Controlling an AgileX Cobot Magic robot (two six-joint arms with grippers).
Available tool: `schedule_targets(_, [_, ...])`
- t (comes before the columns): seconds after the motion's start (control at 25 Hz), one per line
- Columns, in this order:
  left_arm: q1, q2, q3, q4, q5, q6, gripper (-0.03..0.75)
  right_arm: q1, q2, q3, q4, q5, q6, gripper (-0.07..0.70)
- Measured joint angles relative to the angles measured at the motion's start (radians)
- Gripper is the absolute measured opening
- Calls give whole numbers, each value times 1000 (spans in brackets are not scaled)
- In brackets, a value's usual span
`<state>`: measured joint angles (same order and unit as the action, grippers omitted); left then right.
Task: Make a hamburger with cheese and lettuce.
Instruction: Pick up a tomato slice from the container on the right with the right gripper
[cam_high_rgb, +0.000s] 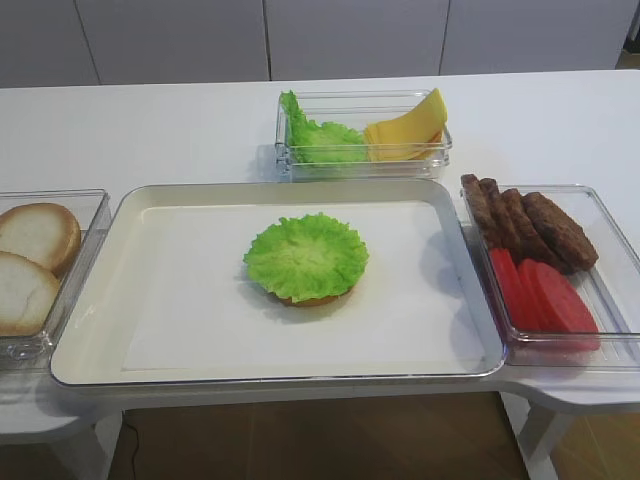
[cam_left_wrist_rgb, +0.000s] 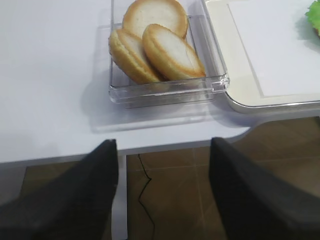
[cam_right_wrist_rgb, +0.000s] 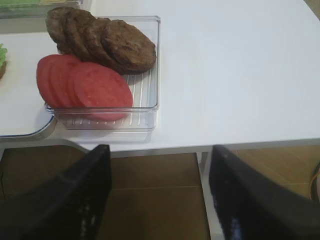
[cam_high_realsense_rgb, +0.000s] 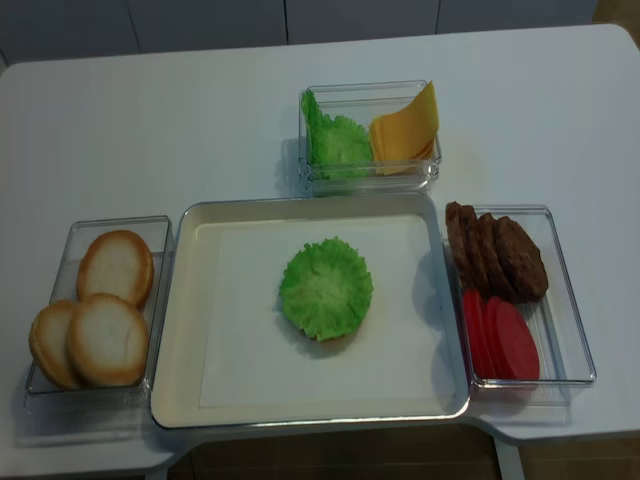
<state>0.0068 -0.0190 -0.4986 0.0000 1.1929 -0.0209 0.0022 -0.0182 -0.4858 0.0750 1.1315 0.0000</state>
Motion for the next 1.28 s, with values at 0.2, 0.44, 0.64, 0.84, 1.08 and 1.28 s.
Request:
schedule_targets(0.2, [0, 0, 0, 0, 0, 0, 430, 0, 0, 0, 0, 0, 0, 464])
schedule_targets(0.44, [0, 0, 0, 0, 0, 0, 430, 0, 0, 0, 0, 0, 0, 464])
schedule_targets(0.64, [0, 0, 0, 0, 0, 0, 430, 0, 0, 0, 0, 0, 0, 464])
schedule_targets(0.84, [0, 0, 0, 0, 0, 0, 430, 0, 0, 0, 0, 0, 0, 464])
schedule_targets(1.08, [0, 0, 0, 0, 0, 0, 430, 0, 0, 0, 0, 0, -5, 464])
schedule_targets(1.28, [0, 0, 0, 0, 0, 0, 430, 0, 0, 0, 0, 0, -5, 464])
